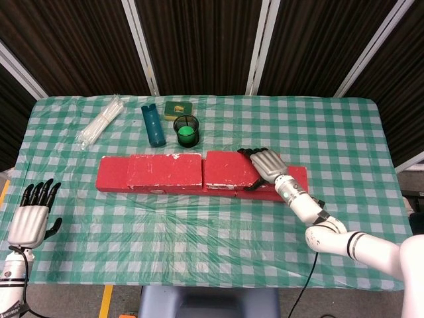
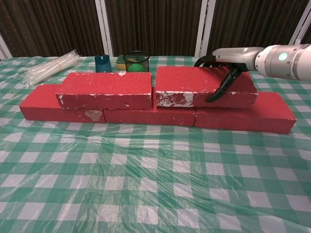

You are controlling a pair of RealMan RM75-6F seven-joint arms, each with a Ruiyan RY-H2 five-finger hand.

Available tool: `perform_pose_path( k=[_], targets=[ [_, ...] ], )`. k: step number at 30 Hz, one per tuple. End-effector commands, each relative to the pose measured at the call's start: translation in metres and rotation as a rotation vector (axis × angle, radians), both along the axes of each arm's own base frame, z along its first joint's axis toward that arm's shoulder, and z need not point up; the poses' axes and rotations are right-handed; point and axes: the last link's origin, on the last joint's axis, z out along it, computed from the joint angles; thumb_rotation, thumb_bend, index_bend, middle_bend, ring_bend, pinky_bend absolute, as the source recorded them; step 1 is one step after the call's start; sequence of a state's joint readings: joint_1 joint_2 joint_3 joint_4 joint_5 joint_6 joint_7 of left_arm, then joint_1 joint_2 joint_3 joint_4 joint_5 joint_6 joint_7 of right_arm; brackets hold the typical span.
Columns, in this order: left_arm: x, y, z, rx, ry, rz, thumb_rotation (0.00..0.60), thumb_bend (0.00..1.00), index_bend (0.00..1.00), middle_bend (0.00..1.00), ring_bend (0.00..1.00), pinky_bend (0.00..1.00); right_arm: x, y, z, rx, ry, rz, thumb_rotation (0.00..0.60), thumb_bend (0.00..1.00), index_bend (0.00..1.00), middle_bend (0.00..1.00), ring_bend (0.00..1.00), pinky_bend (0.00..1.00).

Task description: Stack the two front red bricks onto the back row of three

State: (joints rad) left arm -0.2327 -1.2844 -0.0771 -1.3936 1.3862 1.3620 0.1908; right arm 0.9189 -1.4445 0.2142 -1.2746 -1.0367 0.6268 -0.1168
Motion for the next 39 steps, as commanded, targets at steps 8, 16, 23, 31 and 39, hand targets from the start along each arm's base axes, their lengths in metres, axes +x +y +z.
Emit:
perform_pose_path(
  k=[8,16,23,31,39],
  targets=[
    [0.001,-0.001,-0.001,-0.01,-0.002,-0.003,0.6,0.34,0.0,0.0,0.0,0.02,0.007,0.004,-0.011,0.005,0.013,0.009,0.538,0.12,0.52,0.42,0.33,0.33],
    [0.0,-0.001,0.0,-0.015,-0.007,-0.002,0.6,0.35,0.0,0.0,0.0,0.03,0.009,0.006,-0.014,0.0,0.017,0.005,0.538,0.12,0.5,0.42,0.33,0.33],
    [0.0,-0.001,-0.001,-0.02,-0.009,-0.004,0.6,0.34,0.0,0.0,0.0,0.03,0.011,0.007,-0.015,-0.012,0.018,0.004,0.535,0.12,0.47,0.42,0.31,0.33],
    [0.0,-0.002,0.0,-0.019,-0.01,-0.003,0.6,0.34,0.0,0.0,0.0,0.03,0.01,0.007,-0.015,-0.022,0.011,-0.009,0.535,0.12,0.46,0.42,0.31,0.33],
    [0.001,-0.001,0.0,-0.021,-0.01,-0.003,0.6,0.34,0.0,0.0,0.0,0.03,0.007,0.006,-0.015,-0.011,0.009,-0.022,0.536,0.12,0.46,0.42,0.3,0.33]
  ],
)
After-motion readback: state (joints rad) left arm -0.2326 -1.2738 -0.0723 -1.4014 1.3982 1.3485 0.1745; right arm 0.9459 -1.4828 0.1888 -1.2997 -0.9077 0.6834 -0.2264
